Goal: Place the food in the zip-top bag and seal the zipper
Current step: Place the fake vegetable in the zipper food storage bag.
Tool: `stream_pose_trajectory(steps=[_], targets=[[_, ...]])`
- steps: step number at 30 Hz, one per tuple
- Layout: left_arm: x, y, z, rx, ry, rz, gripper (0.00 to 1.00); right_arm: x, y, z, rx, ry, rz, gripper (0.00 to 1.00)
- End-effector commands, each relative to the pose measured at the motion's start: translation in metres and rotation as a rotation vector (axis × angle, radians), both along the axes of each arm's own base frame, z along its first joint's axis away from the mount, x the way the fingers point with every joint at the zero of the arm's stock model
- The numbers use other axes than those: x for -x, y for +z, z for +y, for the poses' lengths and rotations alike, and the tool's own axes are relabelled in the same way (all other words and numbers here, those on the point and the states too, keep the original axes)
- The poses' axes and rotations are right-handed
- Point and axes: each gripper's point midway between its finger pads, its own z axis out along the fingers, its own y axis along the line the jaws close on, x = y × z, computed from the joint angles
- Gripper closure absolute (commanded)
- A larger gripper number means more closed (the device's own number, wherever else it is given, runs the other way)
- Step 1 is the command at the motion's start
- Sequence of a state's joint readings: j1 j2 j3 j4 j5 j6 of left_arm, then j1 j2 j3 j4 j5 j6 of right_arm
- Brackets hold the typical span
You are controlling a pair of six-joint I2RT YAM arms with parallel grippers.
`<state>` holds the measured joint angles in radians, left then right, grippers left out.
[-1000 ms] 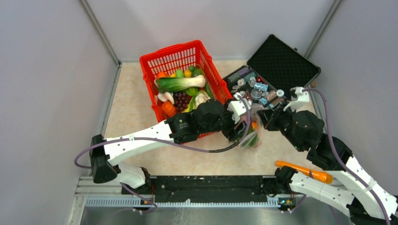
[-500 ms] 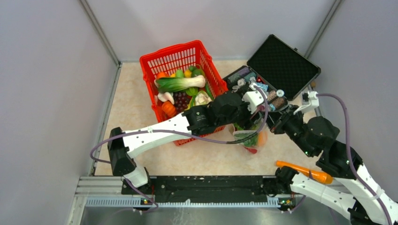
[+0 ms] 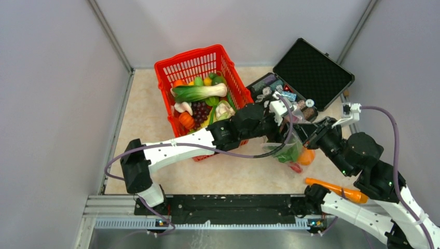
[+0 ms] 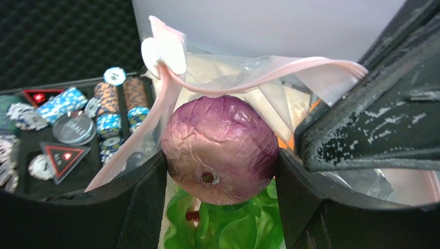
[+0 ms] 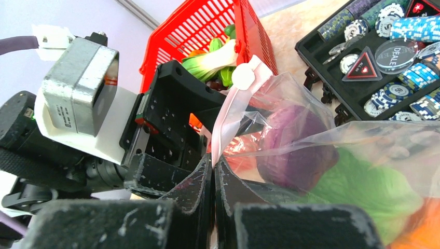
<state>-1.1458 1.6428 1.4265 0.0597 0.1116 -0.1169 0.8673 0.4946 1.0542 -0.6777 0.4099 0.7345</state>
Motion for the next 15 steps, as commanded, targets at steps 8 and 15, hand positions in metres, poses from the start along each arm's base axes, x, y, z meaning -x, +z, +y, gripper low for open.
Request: stream_pose_trajectory(steps=[8, 15], targets=[[0.042, 0.044, -0.009, 0.262, -0.272, 0.065, 0.24, -0.002, 0.016, -0.002, -0.086, -0.022, -0.03, 1.0], [0.04, 0.019, -0.018, 0.166, -0.287, 0.12, 0.13, -0.003, 0.014, 0.0, -0.08, -0.025, -0.026, 1.0]])
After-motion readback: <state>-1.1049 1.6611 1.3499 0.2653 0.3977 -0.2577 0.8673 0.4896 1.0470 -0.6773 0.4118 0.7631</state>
